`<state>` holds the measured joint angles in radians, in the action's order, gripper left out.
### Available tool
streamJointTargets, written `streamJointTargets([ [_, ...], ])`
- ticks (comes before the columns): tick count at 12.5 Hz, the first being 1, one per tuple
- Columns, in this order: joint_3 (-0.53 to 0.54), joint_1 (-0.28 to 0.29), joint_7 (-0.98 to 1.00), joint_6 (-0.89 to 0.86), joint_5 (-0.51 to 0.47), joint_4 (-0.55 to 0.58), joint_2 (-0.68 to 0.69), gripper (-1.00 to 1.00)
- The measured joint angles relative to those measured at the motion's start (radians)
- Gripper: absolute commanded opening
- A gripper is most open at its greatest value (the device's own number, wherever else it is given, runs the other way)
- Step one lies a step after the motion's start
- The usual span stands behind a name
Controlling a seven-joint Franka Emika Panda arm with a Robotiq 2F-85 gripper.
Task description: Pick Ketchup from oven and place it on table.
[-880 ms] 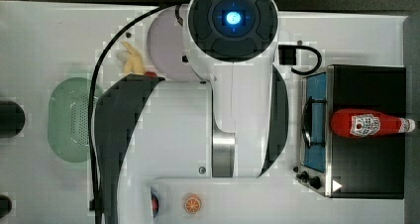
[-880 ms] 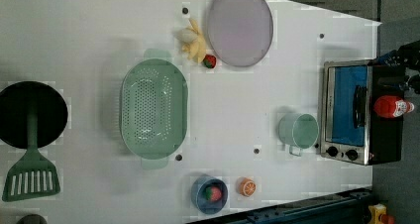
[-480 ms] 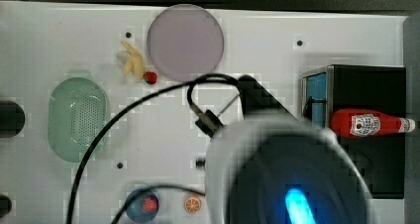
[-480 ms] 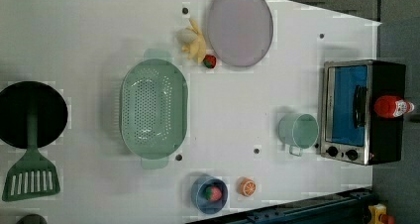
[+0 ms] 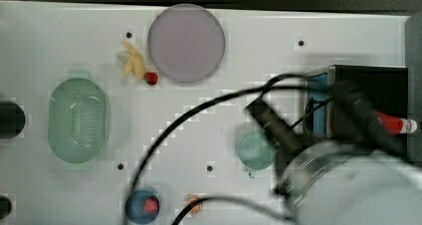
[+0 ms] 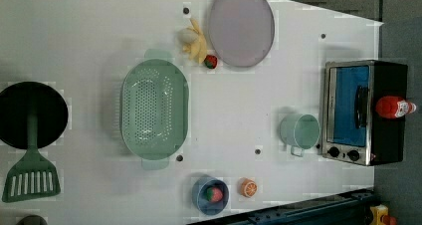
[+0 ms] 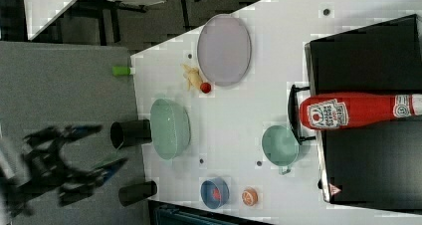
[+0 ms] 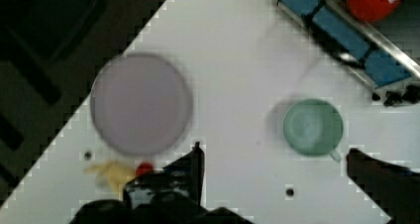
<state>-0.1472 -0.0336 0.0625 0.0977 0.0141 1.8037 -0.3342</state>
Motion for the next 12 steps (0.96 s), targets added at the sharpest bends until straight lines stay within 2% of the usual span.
streamJointTargets([
  [4,-0.194,-0.043,0.001,0.143,0.017,0.016,0.244,1.0],
  [7,-0.294,-0.06,0.004,0.279,0.015,0.031,0.412,1.0],
  [10,-0.361,-0.067,0.008,0.366,0.012,0.052,0.488,1.0],
  [12,-0.389,-0.066,0.009,0.431,-0.049,0.059,0.512,1.0],
])
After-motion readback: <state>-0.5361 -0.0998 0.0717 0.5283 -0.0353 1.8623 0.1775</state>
